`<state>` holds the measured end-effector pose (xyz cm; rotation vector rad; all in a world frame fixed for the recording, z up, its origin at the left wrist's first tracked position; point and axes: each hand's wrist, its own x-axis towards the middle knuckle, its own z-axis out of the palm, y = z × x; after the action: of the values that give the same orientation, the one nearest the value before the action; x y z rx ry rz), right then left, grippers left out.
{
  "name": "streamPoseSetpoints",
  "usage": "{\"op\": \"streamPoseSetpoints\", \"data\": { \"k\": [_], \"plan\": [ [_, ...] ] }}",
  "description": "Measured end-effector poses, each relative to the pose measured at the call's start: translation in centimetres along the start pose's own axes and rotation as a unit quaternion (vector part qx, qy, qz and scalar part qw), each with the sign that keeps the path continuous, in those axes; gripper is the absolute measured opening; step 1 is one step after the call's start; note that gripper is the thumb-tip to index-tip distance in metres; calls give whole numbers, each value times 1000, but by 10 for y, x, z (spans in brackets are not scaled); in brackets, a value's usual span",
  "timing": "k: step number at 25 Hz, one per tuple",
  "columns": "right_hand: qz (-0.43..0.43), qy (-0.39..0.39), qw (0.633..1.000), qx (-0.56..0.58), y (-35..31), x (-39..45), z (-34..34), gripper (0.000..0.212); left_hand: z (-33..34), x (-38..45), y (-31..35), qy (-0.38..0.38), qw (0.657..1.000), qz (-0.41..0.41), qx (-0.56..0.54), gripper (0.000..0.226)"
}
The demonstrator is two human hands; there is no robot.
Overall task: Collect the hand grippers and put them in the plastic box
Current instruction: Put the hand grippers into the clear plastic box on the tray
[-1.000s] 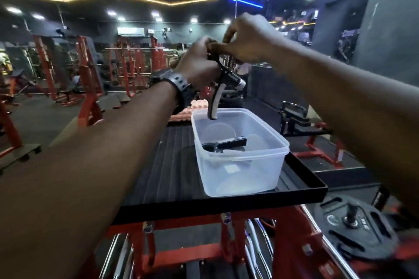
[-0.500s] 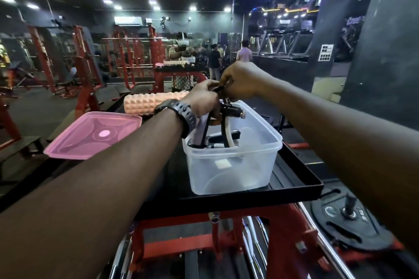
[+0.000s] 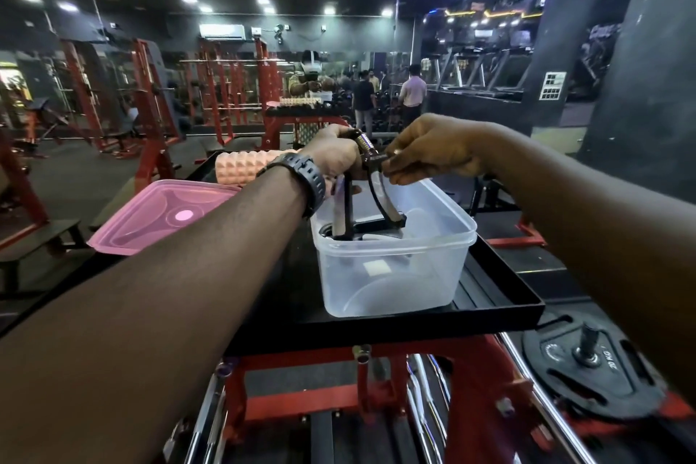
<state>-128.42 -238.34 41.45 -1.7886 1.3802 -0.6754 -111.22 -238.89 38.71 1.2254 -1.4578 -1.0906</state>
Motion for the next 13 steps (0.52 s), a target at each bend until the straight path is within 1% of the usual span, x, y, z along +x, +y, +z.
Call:
{"op": "streamPoseSetpoints", "data": {
  "k": [2,3,4,5,7,9,11,12,13],
  "plan": [
    [-54,44,998,-13,-3,1,0,18,-3,1,2,11,996,17,91,36],
    [-78,72,993,-60,-6,2,2,21,-7,1,4,18,989,27,147,31],
    [-106,107,979,-139,-9,4,3,23,-10,1,4,26,978,42,202,29],
    [-142,140,953,-230,-11,4,6,24,-15,2,5,34,964,64,255,30],
    [-225,178,880,-378,-13,3,14,22,-26,5,4,47,926,108,359,32],
    [-302,173,818,-458,-11,1,27,16,-34,4,1,33,885,142,443,26],
    [-324,147,769,-532,-7,-1,44,20,-36,4,-6,-1,845,158,511,31],
    [-318,132,749,-565,-5,0,53,21,-36,5,-10,-21,831,160,533,33],
    [-308,117,733,-596,-3,0,62,22,-36,6,-13,-38,824,163,542,34]
  ]
}}
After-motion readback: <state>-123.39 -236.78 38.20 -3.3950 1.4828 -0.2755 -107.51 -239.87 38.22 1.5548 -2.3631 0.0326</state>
